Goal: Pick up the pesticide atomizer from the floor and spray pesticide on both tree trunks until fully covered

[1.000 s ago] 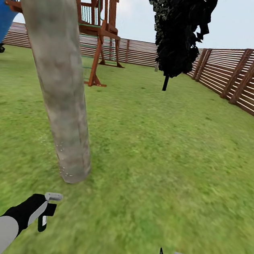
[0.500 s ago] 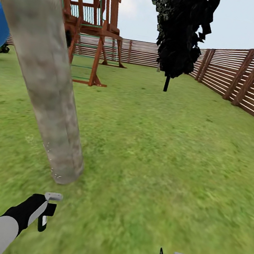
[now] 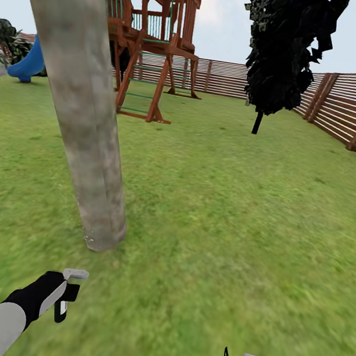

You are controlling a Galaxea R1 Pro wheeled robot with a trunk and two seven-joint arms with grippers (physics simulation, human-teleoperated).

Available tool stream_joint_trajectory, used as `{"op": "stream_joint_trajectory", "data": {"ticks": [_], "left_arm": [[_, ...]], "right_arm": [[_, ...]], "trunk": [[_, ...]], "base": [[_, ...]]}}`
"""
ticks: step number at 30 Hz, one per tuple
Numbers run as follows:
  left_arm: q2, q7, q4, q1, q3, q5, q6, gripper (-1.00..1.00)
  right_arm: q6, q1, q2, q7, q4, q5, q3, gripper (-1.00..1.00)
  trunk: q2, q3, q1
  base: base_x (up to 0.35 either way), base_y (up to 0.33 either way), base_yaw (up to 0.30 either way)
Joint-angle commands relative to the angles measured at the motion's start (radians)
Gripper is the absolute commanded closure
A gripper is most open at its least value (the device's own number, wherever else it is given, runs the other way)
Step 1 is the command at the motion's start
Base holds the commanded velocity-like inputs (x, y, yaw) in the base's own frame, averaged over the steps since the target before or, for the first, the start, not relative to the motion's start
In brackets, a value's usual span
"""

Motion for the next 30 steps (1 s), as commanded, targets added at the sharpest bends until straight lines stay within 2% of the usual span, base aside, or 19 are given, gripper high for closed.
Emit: {"op": "stream_joint_trajectory", "data": {"ticks": [1, 5, 10, 18, 25, 30], "left_arm": [[0.000, 0.000, 0.000, 0.000, 0.000, -0.001, 0.000, 1.00], [0.000, -0.001, 0.002, 0.000, 0.000, 0.000, 0.000, 1.00], [0.000, -0.002, 0.005, 0.000, 0.000, 0.000, -0.001, 1.00], [-0.001, -0.002, 0.005, 0.000, 0.000, 0.000, -0.001, 1.00], [-0.002, -0.002, -0.001, 0.000, 0.001, 0.000, -0.001, 1.00], [-0.002, -0.001, -0.033, 0.000, 0.000, 0.000, -0.001, 1.00]], "right_arm": [[0.000, 0.000, 0.000, 0.000, 0.000, 0.000, 0.000, -1.00], [0.000, 0.000, 0.000, 0.000, 0.000, 0.000, 0.000, -1.00], [0.000, 0.000, 0.000, 0.000, 0.000, 0.000, 0.000, -1.00], [0.000, 0.000, 0.000, 0.000, 0.000, 0.000, 0.000, -1.00], [-0.001, 0.000, -0.002, -0.001, 0.000, 0.000, 0.000, -1.00], [0.000, 0.000, -0.006, -0.002, 0.000, -0.001, -0.001, -1.00]], "trunk": [[0.000, 0.000, 0.000], [0.000, 0.000, 0.000], [0.000, 0.000, 0.000], [0.000, 0.000, 0.000], [0.000, 0.000, 0.000], [0.000, 0.000, 0.000]], "base": [[0.000, -0.272, 0.276], [0.000, -0.272, 0.247], [0.000, -0.272, 0.062], [0.000, -0.272, 0.255], [-0.001, -0.272, 0.029], [-0.168, -0.131, 0.000]]}}
